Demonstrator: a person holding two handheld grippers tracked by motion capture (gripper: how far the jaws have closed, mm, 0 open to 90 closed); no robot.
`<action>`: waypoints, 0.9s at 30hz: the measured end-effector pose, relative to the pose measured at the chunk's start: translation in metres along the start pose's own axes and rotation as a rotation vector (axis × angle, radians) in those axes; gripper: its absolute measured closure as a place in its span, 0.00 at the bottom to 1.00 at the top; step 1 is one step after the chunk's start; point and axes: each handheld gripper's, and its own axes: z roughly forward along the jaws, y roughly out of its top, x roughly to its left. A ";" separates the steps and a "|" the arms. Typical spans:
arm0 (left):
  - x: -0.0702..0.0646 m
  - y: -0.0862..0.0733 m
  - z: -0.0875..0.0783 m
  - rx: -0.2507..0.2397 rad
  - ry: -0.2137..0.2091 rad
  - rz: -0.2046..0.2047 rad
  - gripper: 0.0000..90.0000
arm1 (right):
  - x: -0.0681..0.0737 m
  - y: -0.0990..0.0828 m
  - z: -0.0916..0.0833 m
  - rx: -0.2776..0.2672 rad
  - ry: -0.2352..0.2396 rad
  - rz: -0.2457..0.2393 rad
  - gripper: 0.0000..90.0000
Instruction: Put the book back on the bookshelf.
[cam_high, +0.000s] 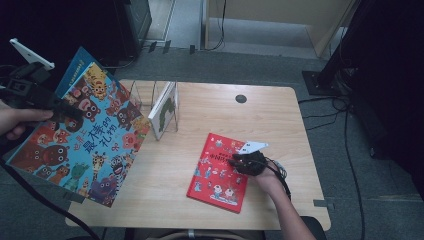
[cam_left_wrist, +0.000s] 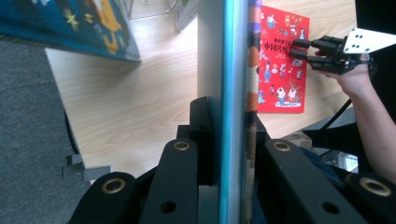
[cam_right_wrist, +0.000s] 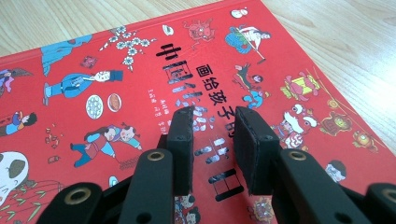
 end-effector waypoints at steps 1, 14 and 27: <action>0.003 -0.001 -0.001 -0.003 0.002 -0.007 0.91 | 0.000 0.000 0.000 0.000 0.001 -0.001 0.76; 0.031 -0.002 -0.009 -0.016 0.083 -0.079 0.91 | -0.001 0.000 0.001 -0.004 -0.001 0.001 0.76; 0.044 0.017 -0.007 -0.033 0.117 -0.137 0.90 | 0.000 0.001 0.001 -0.002 -0.001 0.007 0.76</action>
